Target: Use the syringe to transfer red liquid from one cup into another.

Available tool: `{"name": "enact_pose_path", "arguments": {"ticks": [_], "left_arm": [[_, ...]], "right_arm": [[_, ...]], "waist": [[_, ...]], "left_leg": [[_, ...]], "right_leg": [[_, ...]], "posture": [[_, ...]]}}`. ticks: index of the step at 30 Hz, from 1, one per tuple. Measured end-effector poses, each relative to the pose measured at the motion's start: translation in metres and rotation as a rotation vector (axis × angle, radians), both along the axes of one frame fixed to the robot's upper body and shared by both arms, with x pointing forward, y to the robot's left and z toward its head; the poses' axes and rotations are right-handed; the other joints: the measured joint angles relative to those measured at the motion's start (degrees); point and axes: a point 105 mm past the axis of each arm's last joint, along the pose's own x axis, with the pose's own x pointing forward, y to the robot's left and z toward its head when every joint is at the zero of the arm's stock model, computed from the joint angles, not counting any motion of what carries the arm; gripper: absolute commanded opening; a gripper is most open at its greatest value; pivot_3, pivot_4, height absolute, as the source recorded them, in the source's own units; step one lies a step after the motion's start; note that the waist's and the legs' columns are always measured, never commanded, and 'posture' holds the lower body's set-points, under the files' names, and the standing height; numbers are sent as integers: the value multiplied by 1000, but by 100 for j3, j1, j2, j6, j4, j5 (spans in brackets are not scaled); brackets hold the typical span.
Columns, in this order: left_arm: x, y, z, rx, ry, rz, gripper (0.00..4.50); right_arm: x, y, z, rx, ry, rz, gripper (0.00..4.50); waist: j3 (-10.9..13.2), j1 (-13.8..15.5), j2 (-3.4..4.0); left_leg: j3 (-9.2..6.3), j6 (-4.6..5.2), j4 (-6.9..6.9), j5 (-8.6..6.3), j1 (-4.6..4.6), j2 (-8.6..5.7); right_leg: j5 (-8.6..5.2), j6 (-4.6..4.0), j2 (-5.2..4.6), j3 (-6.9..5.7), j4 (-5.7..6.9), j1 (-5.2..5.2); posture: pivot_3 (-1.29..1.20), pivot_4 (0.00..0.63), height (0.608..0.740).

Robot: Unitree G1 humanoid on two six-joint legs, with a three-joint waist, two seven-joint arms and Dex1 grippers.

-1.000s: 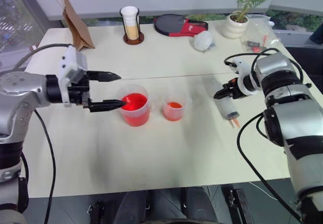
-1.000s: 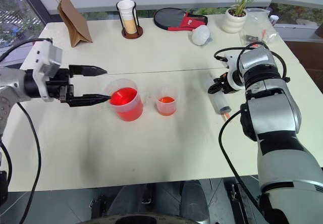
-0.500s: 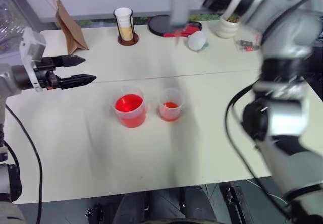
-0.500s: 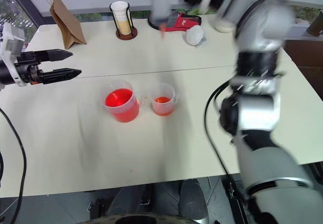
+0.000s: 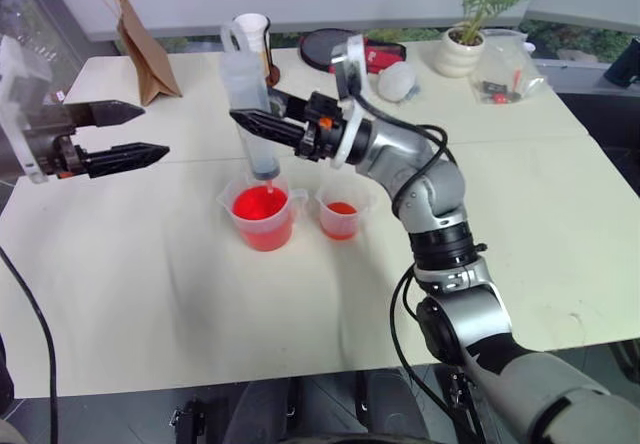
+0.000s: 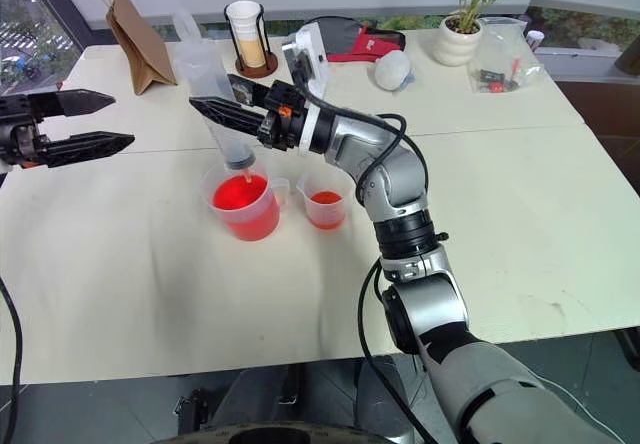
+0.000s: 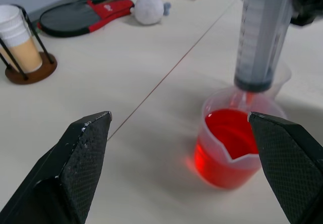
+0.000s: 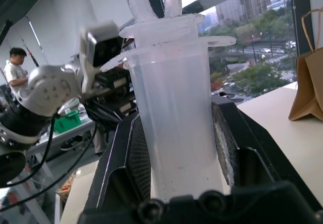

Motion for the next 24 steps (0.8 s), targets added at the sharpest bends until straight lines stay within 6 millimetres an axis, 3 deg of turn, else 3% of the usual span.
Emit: {"name": "enact_pose_path", "arguments": {"ticks": [6, 18, 24], "left_arm": [[-5, -21, 2, 6, -17, -58, 4500], [29, -47, 6, -45, -93, -125, 4500], [32, -47, 4, -46, -80, -150, 4500]], "right_arm": [[0, 12, -29, -50, -13, -2, 1394], [8, 13, -38, -32, -30, -57, 1394], [9, 14, -40, -24, -18, -76, 1394]], "waist": [[0, 2, 0], [0, -1, 0], [0, -27, 0]], "left_leg": [[1, -1, -1, 1, 1, 1], [1, -3, 0, 2, 3, 1], [0, -4, -4, 2, 3, 4]], "right_leg": [[0, 0, 2, 2, 0, 0], [0, 0, 5, 1, -3, 4], [0, 0, 8, 1, -3, 1]], "posture": [[0, 150, 740], [0, 150, 740], [0, 150, 740]]}}
